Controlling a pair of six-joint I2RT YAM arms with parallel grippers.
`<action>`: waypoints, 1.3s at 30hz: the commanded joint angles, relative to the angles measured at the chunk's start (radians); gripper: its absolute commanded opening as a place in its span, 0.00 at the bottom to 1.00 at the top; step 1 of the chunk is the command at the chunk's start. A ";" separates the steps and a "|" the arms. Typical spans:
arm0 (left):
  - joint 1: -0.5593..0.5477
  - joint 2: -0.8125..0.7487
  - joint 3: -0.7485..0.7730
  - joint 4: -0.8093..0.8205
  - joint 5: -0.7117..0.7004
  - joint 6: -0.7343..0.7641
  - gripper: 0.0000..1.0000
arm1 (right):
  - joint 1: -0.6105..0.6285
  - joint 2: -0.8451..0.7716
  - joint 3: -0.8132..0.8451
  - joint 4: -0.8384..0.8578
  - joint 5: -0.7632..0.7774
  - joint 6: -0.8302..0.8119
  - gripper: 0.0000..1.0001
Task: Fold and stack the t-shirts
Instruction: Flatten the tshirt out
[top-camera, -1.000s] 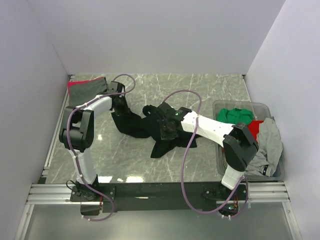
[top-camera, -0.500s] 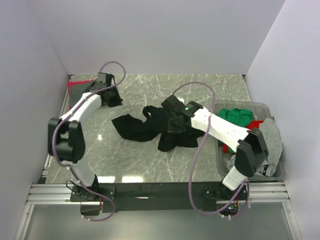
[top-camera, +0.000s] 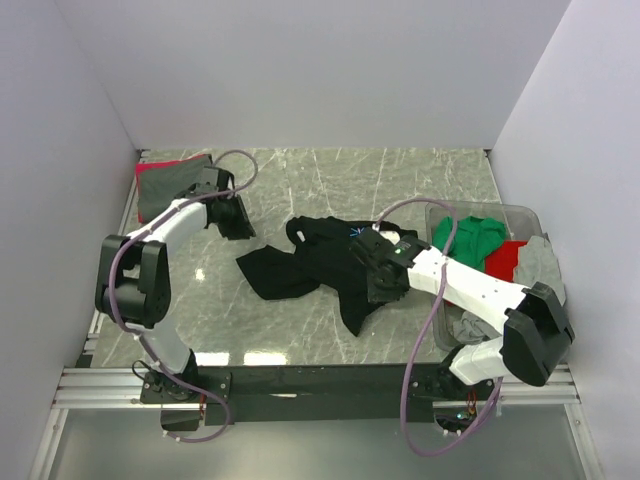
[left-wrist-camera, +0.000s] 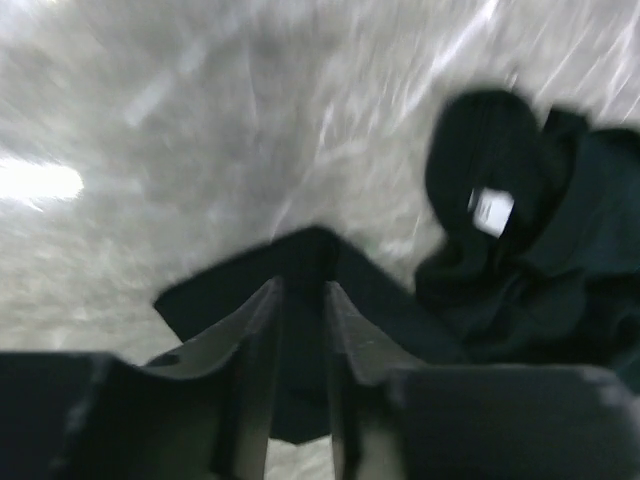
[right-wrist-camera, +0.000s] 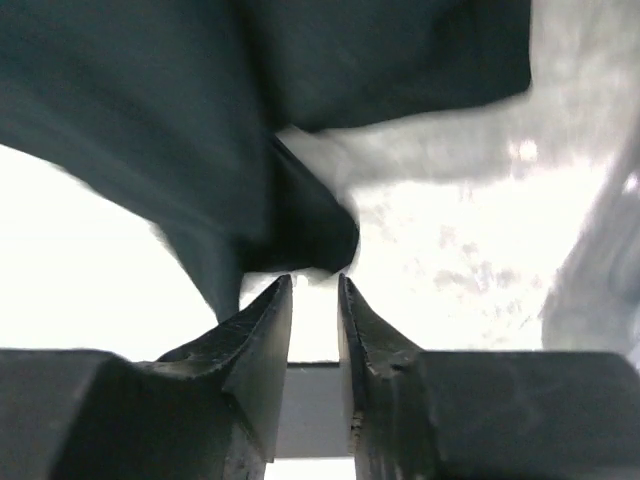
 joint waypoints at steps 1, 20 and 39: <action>-0.026 -0.024 -0.012 0.025 0.101 0.010 0.31 | -0.005 -0.041 -0.018 -0.004 -0.004 0.089 0.34; -0.076 0.111 -0.063 0.028 0.162 0.015 0.42 | -0.003 -0.015 -0.007 0.021 -0.043 0.109 0.38; 0.079 -0.135 -0.204 -0.032 -0.194 -0.002 0.50 | -0.002 0.025 0.013 0.024 -0.052 0.095 0.39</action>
